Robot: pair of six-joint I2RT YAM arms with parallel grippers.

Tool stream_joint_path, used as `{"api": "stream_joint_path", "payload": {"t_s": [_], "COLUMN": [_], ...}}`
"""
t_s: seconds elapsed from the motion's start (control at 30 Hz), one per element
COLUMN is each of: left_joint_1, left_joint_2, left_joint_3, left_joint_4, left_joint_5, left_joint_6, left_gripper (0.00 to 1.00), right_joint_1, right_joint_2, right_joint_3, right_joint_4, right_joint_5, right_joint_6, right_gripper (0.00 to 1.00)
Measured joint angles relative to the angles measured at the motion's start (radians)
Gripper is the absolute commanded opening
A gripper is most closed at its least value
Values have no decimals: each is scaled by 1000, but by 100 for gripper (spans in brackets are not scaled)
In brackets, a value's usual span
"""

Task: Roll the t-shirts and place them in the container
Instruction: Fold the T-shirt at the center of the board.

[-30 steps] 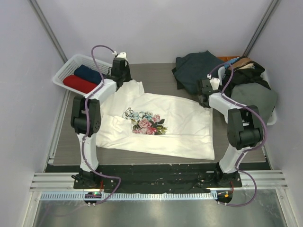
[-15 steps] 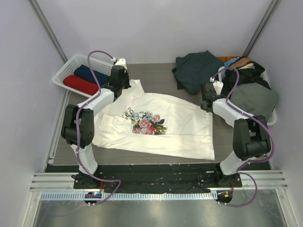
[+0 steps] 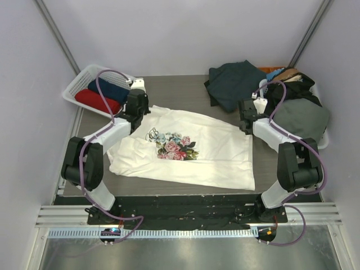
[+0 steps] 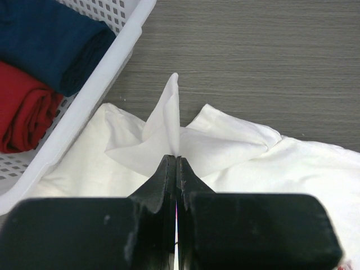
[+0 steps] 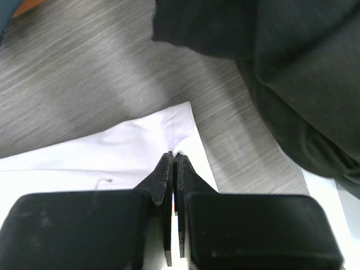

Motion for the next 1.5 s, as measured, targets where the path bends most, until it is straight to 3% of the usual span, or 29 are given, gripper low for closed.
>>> {"api": "stream_joint_path", "payload": {"t_s": [0.2,0.57,1.5], "left_joint_1": [-49,-186,-179], "left_joint_2": [-56,-74,-187], "left_joint_3": [-45,-48,-122], "left_joint_4": [13,-24,-56], "left_joint_5": [-78,-375,-517], "left_joint_6": [12,93,98], "left_gripper": [0,0,0], "right_joint_1": [0,0,0], "right_joint_2": [-29,-41,-55], "right_joint_3": [-19,-25,-61], "right_joint_4": [-7,-8,-10], "right_joint_5": [5,18,32], "right_joint_6": [6,16,44], "right_gripper": [1,1,1]}}
